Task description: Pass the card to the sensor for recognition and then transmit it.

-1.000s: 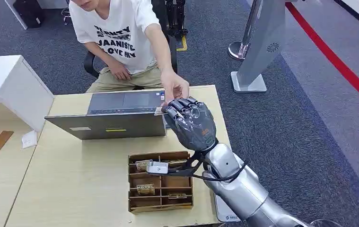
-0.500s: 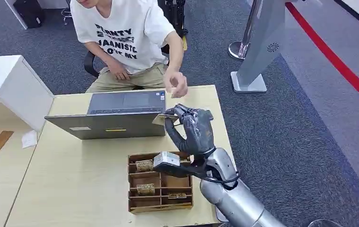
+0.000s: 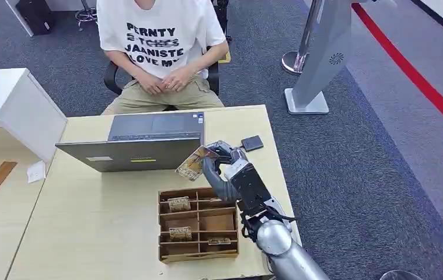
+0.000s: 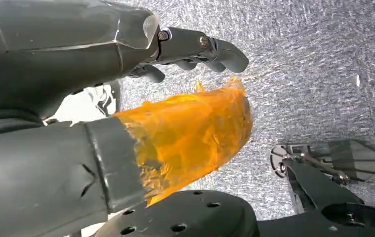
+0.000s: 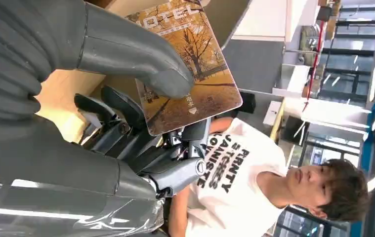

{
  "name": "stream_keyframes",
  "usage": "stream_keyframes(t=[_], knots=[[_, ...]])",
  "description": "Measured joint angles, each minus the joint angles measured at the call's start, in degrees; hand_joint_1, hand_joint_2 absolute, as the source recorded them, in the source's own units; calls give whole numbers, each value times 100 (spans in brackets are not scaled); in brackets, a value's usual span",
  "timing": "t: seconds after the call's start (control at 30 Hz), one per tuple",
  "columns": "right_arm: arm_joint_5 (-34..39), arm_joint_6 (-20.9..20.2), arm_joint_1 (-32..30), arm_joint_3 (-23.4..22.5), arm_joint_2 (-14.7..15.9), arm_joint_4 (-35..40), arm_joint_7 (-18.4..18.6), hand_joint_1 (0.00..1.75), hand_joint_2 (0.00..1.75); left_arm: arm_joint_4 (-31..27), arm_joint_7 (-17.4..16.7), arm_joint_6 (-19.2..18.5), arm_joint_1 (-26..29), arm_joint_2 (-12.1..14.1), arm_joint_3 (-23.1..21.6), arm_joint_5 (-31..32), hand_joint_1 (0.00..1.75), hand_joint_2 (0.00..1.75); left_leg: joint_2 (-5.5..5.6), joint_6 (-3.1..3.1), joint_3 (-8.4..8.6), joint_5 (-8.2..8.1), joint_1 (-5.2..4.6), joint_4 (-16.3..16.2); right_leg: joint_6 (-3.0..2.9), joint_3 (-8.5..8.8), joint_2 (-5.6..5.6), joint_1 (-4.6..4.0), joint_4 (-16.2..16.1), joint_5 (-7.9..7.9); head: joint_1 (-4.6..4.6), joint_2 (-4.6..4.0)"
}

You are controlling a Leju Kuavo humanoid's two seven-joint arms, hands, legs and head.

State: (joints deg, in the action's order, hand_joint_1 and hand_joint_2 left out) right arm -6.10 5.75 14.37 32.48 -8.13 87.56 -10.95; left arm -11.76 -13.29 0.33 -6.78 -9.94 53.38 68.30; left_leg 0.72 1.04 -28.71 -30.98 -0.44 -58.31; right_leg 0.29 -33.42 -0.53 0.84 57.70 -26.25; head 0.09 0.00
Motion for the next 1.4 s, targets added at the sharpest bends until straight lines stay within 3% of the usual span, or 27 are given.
stream_keyframes(t=[0.27,0.5,1.0,1.4], knots=[[312,37,-231,-240,30,233,-6,175,175,0,26,37,46,13,100,-111,0,0,3,0,1,0,-2,0,0,-1,1,-1,-1,-1,0,0],[380,63,-873,-747,356,772,-90,175,175,0,111,52,142,22,249,-269,0,0,2,6,-1,-5,-2,0,2,-1,2,0,-4,-2,0,0],[-199,-52,-2098,-1816,918,1563,-111,175,175,0,114,68,162,42,522,-448,0,0,1,8,-1,-6,-4,-1,3,-1,2,0,-6,-3,0,0],[-1366,-671,-2343,-1989,1560,1512,177,175,175,0,125,50,163,48,573,-452,0,0,2,8,-2,-6,-4,-1,3,0,2,0,-6,-2,2,0]])
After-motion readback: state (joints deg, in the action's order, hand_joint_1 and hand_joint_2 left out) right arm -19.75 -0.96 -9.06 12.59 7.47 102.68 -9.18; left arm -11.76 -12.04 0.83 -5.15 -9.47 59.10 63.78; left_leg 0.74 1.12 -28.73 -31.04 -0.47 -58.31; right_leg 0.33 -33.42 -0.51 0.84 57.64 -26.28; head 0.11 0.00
